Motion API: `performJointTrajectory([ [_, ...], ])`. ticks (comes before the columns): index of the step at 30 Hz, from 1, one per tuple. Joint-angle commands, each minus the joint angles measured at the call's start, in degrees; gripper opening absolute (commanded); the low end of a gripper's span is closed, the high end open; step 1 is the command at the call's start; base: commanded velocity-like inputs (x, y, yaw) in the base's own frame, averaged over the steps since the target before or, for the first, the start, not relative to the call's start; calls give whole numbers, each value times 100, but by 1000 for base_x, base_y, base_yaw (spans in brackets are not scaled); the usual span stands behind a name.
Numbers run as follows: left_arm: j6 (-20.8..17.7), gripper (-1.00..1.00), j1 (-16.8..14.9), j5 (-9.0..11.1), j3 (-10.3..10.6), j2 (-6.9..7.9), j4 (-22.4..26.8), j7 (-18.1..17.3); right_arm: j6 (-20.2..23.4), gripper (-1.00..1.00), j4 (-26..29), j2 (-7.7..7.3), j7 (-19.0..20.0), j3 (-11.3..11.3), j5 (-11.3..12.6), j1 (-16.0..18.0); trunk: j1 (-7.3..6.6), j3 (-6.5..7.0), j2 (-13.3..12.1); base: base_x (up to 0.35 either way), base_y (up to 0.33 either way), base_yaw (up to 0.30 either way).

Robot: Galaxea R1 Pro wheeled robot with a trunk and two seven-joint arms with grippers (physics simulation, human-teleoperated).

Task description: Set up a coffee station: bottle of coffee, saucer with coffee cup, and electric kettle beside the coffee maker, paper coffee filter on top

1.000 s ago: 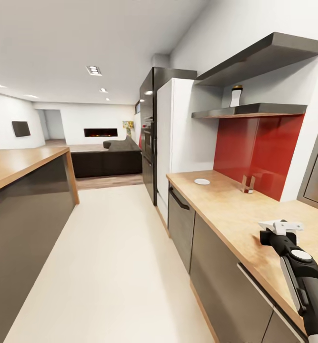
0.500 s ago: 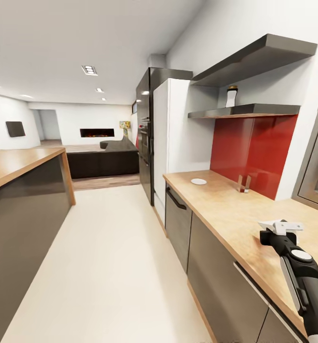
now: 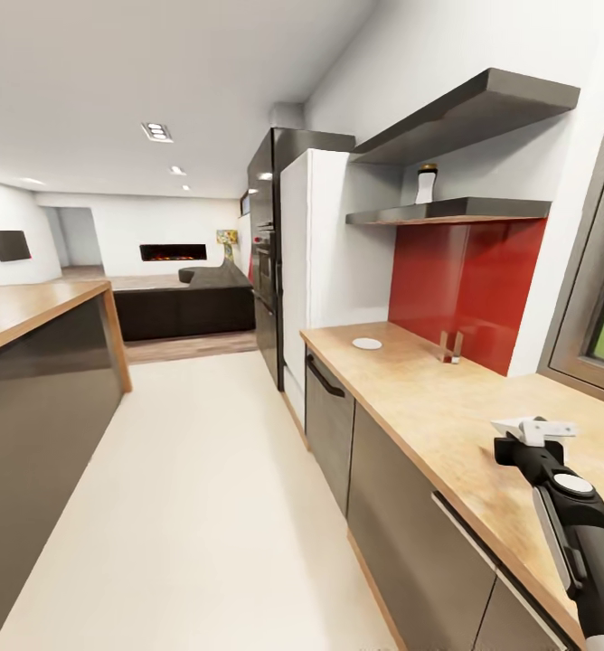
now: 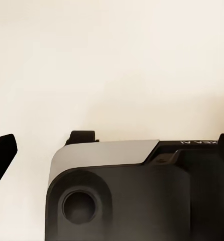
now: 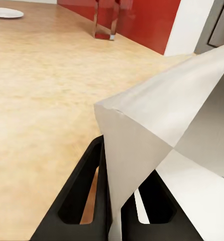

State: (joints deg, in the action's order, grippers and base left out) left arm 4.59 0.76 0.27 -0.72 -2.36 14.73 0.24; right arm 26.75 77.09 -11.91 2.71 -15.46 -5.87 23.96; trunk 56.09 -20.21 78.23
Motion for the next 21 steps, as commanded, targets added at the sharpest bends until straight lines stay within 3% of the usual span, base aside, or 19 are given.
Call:
performJointTrajectory([
  [1,7,100,3,3,-7,-1,10,2,30,-100,8,-2,10,-5,-46,5,0,-6,3,0,0,-55],
  [9,7,100,3,7,-7,-2,12,2,24,-100,8,-5,10,-9,-46,4,0,-6,3,0,0,-64],
  [21,7,100,3,7,-7,-1,9,2,24,-100,8,-13,10,-9,-46,3,0,10,3,0,0,-242],
])
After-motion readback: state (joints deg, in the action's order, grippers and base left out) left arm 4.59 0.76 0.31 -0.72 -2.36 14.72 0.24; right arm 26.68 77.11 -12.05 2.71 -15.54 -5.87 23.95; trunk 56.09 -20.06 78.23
